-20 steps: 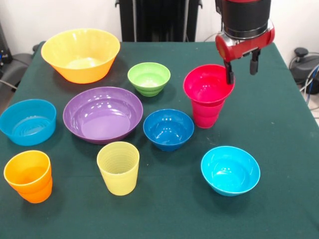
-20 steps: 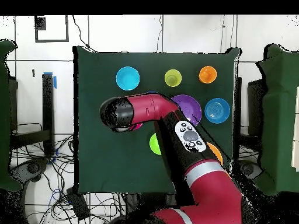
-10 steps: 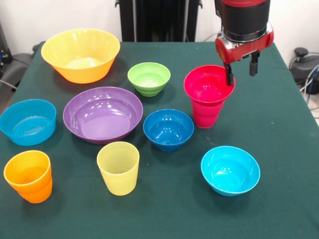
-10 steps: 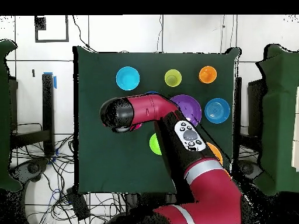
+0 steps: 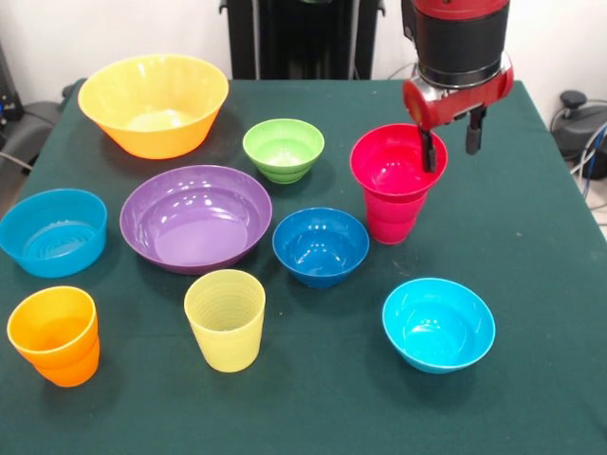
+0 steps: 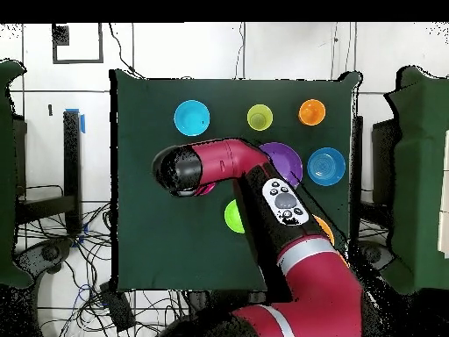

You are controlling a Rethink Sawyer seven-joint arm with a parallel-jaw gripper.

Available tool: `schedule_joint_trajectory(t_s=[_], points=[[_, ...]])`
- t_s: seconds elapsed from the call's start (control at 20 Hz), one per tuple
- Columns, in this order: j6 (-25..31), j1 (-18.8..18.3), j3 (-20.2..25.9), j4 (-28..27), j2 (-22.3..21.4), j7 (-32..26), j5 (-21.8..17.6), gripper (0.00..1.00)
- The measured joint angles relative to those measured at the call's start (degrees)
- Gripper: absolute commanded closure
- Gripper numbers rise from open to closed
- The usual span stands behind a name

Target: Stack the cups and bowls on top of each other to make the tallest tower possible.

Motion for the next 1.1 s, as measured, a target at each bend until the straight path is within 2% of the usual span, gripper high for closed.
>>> schedule_joint_trajectory(t_s=[0.25, 0.3, 1.1], points=[[0.0, -0.17, 0.03, -1.3, 1.61, 0.0, -1.25, 0.0], [-0.01, -0.34, 0.09, -1.59, 2.11, 0.0, -1.6, 1.0], [-0.01, -1.53, 0.79, -3.68, 1.88, 0.0, -1.78, 1.0]])
